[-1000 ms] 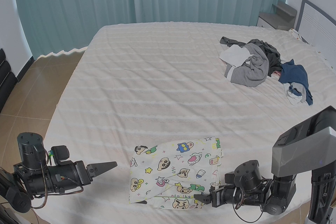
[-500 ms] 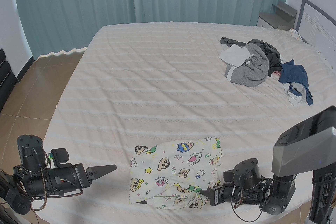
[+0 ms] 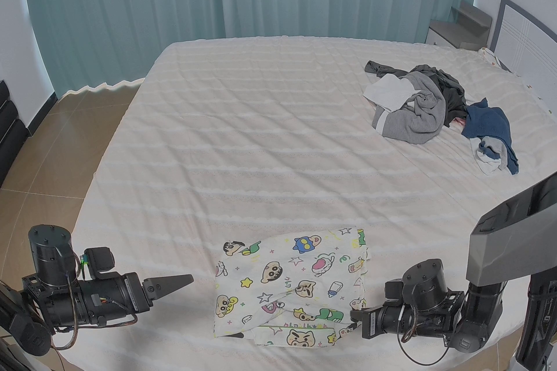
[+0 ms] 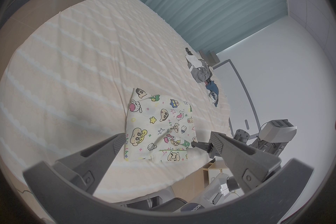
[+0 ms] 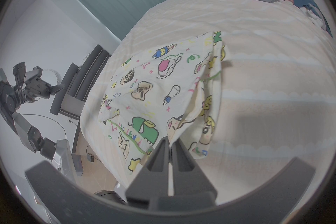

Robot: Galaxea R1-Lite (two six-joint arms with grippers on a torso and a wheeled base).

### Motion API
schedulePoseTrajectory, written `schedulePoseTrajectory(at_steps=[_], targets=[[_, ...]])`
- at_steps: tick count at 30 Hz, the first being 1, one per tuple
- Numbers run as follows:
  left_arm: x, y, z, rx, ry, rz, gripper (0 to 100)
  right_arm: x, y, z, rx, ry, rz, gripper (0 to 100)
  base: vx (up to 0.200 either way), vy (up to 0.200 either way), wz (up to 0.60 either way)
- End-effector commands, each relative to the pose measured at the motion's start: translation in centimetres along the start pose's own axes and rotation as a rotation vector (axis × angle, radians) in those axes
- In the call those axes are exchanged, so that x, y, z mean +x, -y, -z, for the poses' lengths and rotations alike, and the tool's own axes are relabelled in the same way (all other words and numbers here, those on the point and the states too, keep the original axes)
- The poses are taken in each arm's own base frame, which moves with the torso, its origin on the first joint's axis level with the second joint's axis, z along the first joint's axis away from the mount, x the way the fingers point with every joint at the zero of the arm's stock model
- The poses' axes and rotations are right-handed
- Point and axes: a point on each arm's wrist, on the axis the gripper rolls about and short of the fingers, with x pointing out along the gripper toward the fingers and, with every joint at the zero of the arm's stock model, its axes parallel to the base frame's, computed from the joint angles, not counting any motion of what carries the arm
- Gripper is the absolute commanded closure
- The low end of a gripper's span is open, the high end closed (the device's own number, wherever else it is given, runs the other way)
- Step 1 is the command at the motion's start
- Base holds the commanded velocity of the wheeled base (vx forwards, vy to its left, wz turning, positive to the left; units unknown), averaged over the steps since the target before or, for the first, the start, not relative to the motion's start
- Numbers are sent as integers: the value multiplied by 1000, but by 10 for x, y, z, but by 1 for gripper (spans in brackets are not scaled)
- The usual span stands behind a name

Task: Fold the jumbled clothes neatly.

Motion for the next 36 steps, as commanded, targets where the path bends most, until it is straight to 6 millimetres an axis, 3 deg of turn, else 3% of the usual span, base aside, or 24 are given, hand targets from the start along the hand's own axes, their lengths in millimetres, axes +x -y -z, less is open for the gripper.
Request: schedulePoseTrajectory(at_steps=[1, 12, 19, 36], targets=[[1, -1, 1, -3, -6, -4, 0, -7, 4, -2, 13, 10, 12, 100, 0, 0, 0], [1, -2, 2, -5, -12, -7, 0, -16, 12, 3, 32, -62, 65, 100, 0, 0, 0], [1, -2, 2, -5, -12, -7, 0, -4, 10, -7, 31, -43, 60, 100, 0, 0, 0], [1, -3, 3, -10, -18, -12, 0, -6, 19, -5, 53, -126, 147, 100, 0, 0, 0]])
